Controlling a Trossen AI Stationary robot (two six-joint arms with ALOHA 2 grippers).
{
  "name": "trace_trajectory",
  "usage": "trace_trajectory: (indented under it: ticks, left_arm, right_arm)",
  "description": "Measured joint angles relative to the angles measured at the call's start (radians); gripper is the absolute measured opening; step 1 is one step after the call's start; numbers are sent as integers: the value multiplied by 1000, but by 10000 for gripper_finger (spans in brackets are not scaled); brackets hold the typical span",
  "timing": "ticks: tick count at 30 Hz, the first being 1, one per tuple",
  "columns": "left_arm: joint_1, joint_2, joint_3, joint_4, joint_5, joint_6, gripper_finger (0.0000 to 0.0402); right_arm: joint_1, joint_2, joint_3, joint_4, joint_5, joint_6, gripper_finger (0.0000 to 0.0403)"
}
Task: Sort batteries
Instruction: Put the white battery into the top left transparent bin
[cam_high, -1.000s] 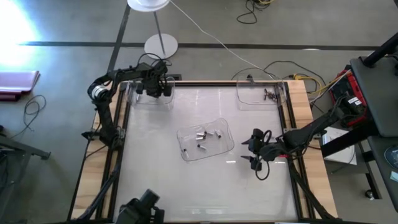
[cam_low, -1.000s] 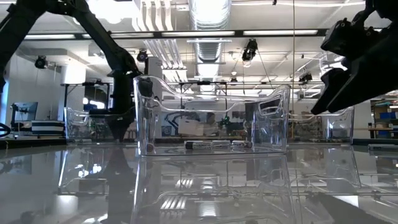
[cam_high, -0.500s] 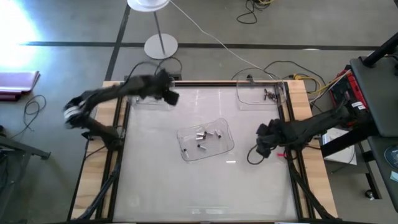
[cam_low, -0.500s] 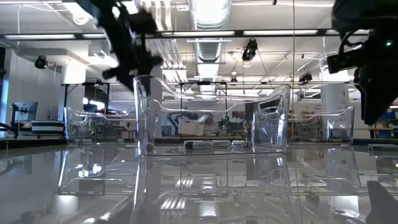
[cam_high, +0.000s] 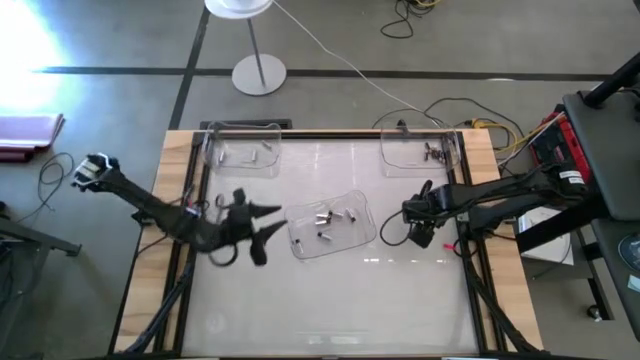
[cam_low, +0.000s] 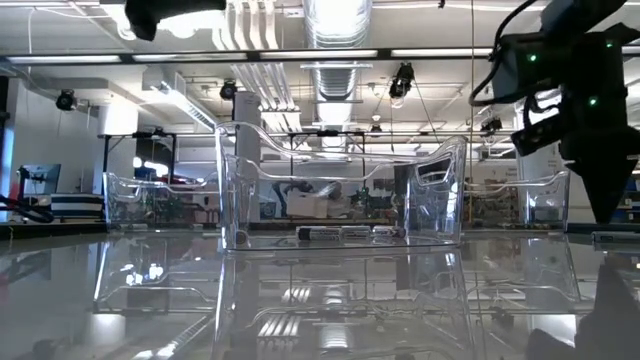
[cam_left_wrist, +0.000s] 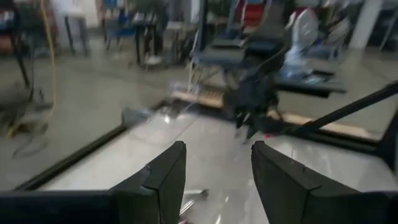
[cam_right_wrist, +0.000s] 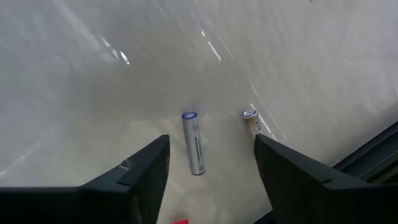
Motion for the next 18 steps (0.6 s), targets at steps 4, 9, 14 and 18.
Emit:
trace_trajectory:
  ticks: [4,9,14,18]
  left_arm:
    - [-66,61,-96,252,-40,47,162]
    - [-51,231,-176,567,-41,84,162]
    - [-50,393,-156,736,-40,159,162]
    - [-50,481,-90,740,-41,252,162]
  right_arm:
    - [-4,55,0,13,-6,20,199]
    - [-4,122,0,40,-20,29,165]
    - [-4,175,0,91,-41,8,133]
    - [-4,211,4,122,-66,-26,105]
